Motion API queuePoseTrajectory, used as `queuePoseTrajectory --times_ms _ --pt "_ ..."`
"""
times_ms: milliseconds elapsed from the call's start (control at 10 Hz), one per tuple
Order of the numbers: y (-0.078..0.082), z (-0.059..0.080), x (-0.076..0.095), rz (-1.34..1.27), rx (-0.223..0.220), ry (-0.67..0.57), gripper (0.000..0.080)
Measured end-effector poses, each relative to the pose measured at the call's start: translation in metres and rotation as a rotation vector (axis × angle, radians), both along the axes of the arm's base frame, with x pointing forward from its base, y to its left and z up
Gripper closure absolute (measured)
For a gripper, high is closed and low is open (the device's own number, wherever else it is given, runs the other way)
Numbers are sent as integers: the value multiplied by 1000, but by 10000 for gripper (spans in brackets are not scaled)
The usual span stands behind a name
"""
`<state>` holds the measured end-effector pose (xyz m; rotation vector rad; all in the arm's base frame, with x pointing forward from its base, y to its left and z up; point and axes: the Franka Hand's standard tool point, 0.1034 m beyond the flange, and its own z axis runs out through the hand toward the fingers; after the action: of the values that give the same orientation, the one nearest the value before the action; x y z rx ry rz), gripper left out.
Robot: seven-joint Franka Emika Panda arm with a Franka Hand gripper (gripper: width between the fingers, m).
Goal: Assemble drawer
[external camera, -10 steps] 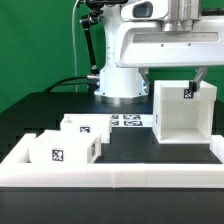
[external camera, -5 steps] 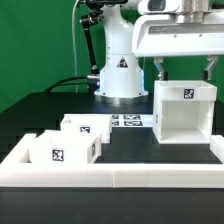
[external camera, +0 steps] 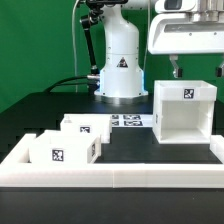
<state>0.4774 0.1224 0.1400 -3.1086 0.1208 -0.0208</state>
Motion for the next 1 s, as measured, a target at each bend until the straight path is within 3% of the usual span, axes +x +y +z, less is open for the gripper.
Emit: queuePoseTrajectory --times_ms 100,400,800,1000 --pt "2 -1 -3 -13 1 -5 150" --pt "26 -10 -41 -12 1 -15 150" --pt "41 -34 -56 22 13 -22 150" --pt "39 -41 -57 26 13 -13 150"
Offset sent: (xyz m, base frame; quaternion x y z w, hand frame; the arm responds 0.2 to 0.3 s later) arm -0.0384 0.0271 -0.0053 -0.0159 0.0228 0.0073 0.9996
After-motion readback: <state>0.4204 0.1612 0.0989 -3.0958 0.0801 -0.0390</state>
